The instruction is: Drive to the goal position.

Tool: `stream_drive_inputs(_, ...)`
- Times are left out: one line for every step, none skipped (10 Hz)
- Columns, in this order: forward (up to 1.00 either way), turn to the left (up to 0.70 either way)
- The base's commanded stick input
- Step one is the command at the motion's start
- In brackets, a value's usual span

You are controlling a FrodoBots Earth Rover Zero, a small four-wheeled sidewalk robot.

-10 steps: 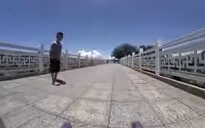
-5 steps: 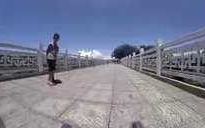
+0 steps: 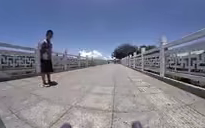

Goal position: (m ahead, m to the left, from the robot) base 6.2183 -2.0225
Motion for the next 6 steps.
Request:
stream_drive_inputs(0.45,0.00)
stream_drive_inputs(0.45,0.00)
stream_drive_inputs(0.45,0.00)
stream_drive_inputs(0.45,0.00)
stream_drive_inputs(0.45,0.00)
stream_drive_inputs(0.45,0.00)
